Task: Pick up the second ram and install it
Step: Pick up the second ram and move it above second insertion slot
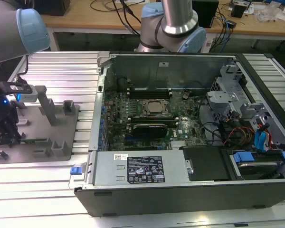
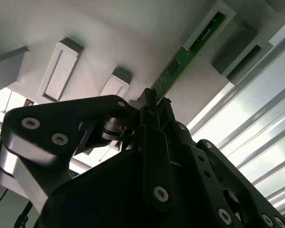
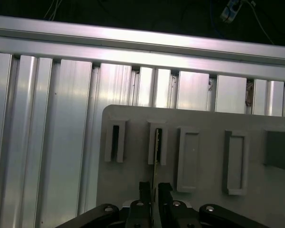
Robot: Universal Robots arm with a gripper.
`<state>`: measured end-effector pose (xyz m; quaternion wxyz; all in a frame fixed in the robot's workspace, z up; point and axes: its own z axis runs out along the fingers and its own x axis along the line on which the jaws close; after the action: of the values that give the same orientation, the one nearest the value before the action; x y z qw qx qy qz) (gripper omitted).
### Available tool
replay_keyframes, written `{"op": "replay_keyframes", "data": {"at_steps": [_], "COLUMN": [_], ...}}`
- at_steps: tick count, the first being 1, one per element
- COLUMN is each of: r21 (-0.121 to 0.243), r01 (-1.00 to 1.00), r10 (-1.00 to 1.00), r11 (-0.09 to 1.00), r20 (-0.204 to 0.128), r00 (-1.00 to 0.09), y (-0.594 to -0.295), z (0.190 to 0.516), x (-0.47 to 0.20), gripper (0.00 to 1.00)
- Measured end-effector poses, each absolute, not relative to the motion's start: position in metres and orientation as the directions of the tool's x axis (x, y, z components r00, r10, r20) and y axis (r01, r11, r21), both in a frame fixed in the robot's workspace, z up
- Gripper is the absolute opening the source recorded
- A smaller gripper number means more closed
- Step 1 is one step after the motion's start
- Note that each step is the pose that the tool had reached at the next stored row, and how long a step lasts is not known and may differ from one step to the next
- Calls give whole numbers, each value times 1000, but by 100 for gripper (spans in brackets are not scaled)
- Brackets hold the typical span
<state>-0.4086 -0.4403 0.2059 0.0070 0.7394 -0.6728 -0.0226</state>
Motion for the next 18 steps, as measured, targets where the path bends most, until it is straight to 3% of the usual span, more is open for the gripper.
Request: {"op": "replay_keyframes", "data": {"at_steps": [14,15,18], "r21": [41,41,41], "r01": [-995,-995,-995], "r10": [-995,-995,-995], "r11": [-95,-94,-95], "r20": [-24,-24,-24], "r00": [94,94,94], "y": [-440,-440,-440], "z": [207,207,207], "x": [-407,-407,-407], "gripper": [19,11,9]}}
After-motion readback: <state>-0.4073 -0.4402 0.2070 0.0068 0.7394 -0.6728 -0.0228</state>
